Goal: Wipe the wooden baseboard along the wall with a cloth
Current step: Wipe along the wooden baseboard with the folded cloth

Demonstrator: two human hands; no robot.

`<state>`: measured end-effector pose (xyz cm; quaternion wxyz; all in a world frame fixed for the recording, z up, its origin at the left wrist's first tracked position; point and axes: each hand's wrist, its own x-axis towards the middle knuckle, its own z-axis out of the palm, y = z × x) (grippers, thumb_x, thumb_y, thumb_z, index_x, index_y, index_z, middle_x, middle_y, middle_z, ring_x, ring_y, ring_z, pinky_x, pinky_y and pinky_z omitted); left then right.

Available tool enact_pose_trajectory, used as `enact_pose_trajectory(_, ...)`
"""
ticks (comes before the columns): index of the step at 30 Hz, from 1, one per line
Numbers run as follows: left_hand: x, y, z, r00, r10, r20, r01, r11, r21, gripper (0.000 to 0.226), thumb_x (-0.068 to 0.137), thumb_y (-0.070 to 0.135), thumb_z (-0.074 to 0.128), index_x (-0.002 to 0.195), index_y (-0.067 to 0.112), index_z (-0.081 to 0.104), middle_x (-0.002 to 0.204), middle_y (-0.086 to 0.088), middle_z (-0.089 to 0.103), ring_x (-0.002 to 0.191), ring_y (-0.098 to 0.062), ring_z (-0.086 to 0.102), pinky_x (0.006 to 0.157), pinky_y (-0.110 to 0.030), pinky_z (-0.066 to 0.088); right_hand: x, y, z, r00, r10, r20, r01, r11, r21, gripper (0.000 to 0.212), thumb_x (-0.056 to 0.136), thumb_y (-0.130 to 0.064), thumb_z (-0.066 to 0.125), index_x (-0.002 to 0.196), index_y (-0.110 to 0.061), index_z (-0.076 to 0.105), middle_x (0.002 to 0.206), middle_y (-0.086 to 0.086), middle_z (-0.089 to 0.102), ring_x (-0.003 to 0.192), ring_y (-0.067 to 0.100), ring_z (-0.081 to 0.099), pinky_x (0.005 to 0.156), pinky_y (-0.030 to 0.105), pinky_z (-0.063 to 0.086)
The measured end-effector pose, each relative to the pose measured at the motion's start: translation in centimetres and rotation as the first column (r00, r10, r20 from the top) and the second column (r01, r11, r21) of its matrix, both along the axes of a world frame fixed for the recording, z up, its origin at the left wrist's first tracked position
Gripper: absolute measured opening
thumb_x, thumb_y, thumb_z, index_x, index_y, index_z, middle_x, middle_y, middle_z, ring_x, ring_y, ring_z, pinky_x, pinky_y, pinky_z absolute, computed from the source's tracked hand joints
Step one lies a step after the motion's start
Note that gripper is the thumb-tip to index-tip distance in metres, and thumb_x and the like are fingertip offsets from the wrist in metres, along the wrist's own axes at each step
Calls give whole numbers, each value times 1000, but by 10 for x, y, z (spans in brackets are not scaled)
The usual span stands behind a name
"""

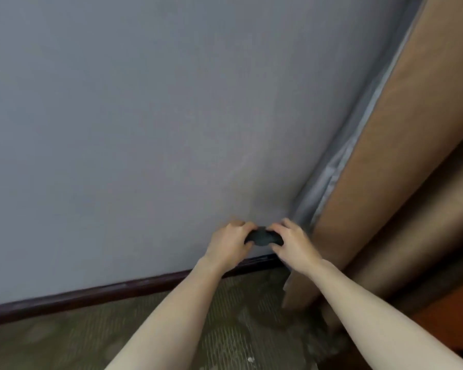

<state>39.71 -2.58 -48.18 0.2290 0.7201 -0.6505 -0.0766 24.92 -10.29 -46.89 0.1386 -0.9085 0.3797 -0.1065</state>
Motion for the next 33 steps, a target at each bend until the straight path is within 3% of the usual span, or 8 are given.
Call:
enact_pose_trajectory(5, -6, -10, -65, 999, -31, 43, 31, 1000, 3, 33, 88, 17, 55, 121, 17, 53, 111, -9, 58, 105, -30, 53, 80, -38, 44, -6, -8, -70, 1000, -15, 16, 15, 1000, -11, 39, 83, -13, 65, 121, -11, 57, 110, 9, 52, 106, 26, 50, 91, 29, 36)
enact_pose_trajectory(12, -16, -10, -107, 998, 18, 54, -19, 999, 25, 34, 89, 19, 55, 123, 17, 51, 115, -8, 57, 106, -29, 53, 83, -39, 46, -11, -13, -110, 1000, 17, 17, -17, 1000, 19, 37, 83, -10, 65, 119, -10, 58, 111, 8, 52, 106, 25, 50, 92, 30, 38)
enact_pose_trajectory(23, -20, -39, -181, 992, 49, 115, -32, 990, -139, 38, 92, 18, 49, 130, 12, 49, 122, -8, 55, 112, -25, 48, 94, -34, 37, -8, -60, -168, 998, 47, 45, -46, 999, -10, 32, 79, -3, 67, 111, -7, 62, 112, 10, 55, 106, 25, 51, 94, 30, 36)
enact_pose_trajectory(25, -21, -46, -196, 986, 28, 166, -1, 987, -160, 36, 89, 13, 56, 124, 7, 55, 117, -11, 59, 106, -28, 53, 90, -37, 41, -9, -68, -185, 997, 44, 64, -43, 999, -13, 31, 79, -2, 67, 109, -6, 63, 110, 10, 57, 104, 25, 52, 93, 31, 37)
enact_pose_trajectory(29, -23, -56, -222, 981, -3, 194, 43, 979, -201, 40, 57, 4, 84, 95, 3, 71, 88, -14, 68, 75, -31, 65, 66, -33, 54, -13, -81, -219, 998, 30, 58, -30, 1000, -8, 30, 79, -1, 66, 108, -7, 64, 109, 10, 58, 104, 25, 52, 94, 29, 36)
enact_pose_trajectory(33, -28, -66, -243, 983, 5, 184, 31, 981, -191, 46, 49, 8, 88, 92, 6, 73, 89, -11, 69, 76, -27, 66, 65, -29, 54, -16, -93, -240, 998, 25, 59, -26, 1000, 11, 32, 80, -1, 66, 111, -7, 64, 112, 8, 58, 107, 22, 50, 96, 24, 32)
